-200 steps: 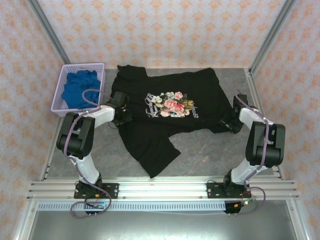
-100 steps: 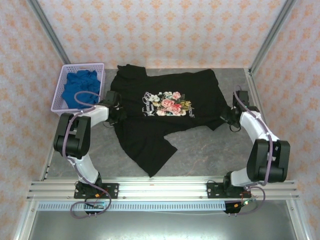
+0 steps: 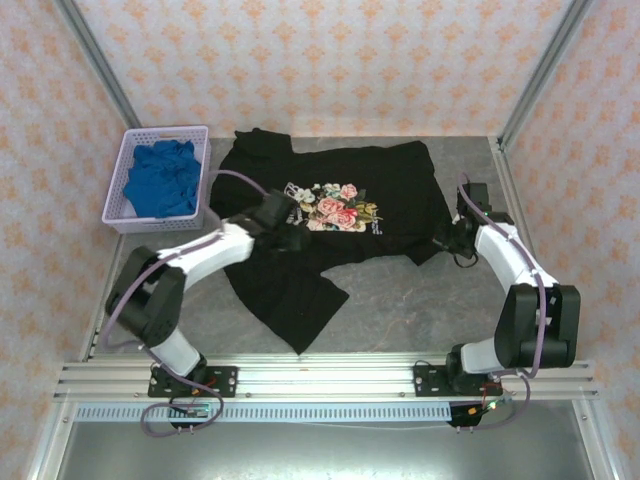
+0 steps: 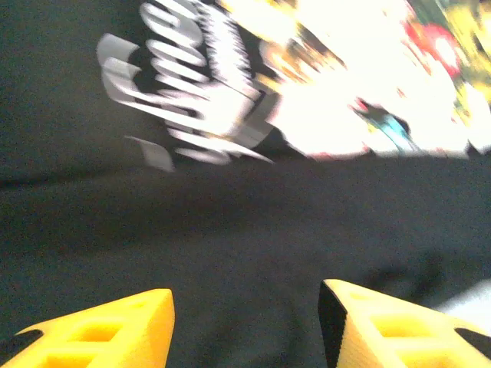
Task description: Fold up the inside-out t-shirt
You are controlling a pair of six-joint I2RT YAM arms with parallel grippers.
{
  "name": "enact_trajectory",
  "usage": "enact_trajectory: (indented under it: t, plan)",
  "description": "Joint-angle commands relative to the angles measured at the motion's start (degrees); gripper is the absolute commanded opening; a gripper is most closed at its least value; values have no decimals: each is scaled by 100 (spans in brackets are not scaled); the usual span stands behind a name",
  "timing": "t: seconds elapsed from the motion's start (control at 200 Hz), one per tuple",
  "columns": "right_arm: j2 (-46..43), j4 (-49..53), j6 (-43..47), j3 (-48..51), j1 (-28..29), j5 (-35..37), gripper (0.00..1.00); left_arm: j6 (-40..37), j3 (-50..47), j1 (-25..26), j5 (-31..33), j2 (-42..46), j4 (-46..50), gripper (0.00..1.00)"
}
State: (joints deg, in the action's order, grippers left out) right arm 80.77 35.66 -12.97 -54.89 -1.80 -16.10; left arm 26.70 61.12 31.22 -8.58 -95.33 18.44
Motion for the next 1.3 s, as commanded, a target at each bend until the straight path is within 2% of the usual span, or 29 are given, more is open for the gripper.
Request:
enact_trajectory:
  t: [0.0, 0.175, 0.26, 0.31, 0.445, 0.53, 0.681, 0.836, 1.136, 1.296]
  plan:
    - [48, 233, 145, -274, 23, 197, 0, -278, 327, 468, -55, -563, 553, 54]
    - [26, 175, 145, -303, 40, 117, 0, -604, 528, 624, 11, -1031, 824, 58]
    - [61, 210, 189, -324, 45, 212, 0, -754, 682, 699, 229, -1274, 1126, 56]
    - [69, 254, 211, -350, 40, 256, 0, -773, 709, 700, 308, -1366, 1278, 48]
    - [35, 530, 280, -447, 40, 464, 0, -689, 538, 647, 855, -1249, 1680, 15]
    - [-53, 727, 325, -494, 40, 615, 0, -592, 230, 500, 915, -971, 1746, 0]
    - [-192, 1054, 414, -733, 56, 656, 0, -403, -265, 110, 849, -340, 1780, 0]
    - [-158, 1449, 550, -1157, 197, 880, 1, -429, -423, -193, 761, -63, 1865, 0]
    - [521, 1839, 804, -1757, 743, 2628, 5, -473, -476, -248, 314, -92, 1739, 0]
    - [937, 1835, 904, -2263, 960, 3494, 11, -516, -461, -246, 140, -145, 1666, 0]
